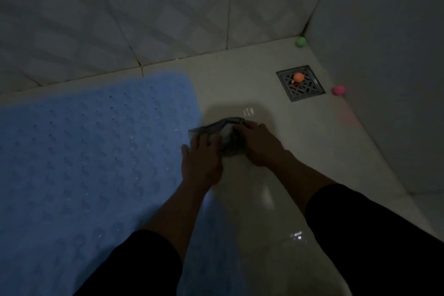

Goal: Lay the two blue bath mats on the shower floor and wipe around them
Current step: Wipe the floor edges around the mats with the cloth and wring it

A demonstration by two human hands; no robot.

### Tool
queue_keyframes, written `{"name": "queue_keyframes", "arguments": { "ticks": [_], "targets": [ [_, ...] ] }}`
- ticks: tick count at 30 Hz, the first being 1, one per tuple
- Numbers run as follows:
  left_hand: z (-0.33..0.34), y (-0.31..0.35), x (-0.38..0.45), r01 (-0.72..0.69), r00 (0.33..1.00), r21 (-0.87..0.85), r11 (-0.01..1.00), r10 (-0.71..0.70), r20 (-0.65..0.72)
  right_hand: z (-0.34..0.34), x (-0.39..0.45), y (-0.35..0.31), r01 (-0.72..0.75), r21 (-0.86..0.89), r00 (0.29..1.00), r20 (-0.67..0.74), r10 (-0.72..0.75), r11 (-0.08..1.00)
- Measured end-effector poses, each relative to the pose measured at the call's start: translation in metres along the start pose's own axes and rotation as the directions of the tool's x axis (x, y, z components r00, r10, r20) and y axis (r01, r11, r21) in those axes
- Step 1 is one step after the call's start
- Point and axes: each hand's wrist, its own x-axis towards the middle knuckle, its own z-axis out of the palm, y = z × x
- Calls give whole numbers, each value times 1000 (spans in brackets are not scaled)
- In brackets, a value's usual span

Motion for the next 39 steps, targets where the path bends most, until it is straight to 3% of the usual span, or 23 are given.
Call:
{"name": "queue_keyframes", "arguments": {
  "ticks": [6, 11, 18, 26, 35, 39],
  "targets": [
    [11, 9, -37, -51, 998, 18, 999, 50, 29, 16, -49, -6, -62, -66, 998, 10, 62, 996],
    [30, 23, -69, -28, 999, 37, 999, 26, 47, 32, -81, 3, -18, -117, 1000, -14, 17, 993],
    [47, 55, -128, 47, 996, 73, 996, -52, 66, 51, -134, 24, 58, -58, 998, 18, -57, 997],
    [58, 88, -203, 157, 967, 70, 985, -167, 190, 76, -218, 44, 136, 58, 983, 119, -142, 989],
    [83, 123, -283, 254, 944, 58, 965, -260, 201, 112, -297, 57, 182, 106, 979, 77, -191, 978],
    [90, 126, -302, 206, 960, 65, 976, -215, 179, 126, -320, 59, 137, 151, 986, 69, -149, 979]
  ]
}}
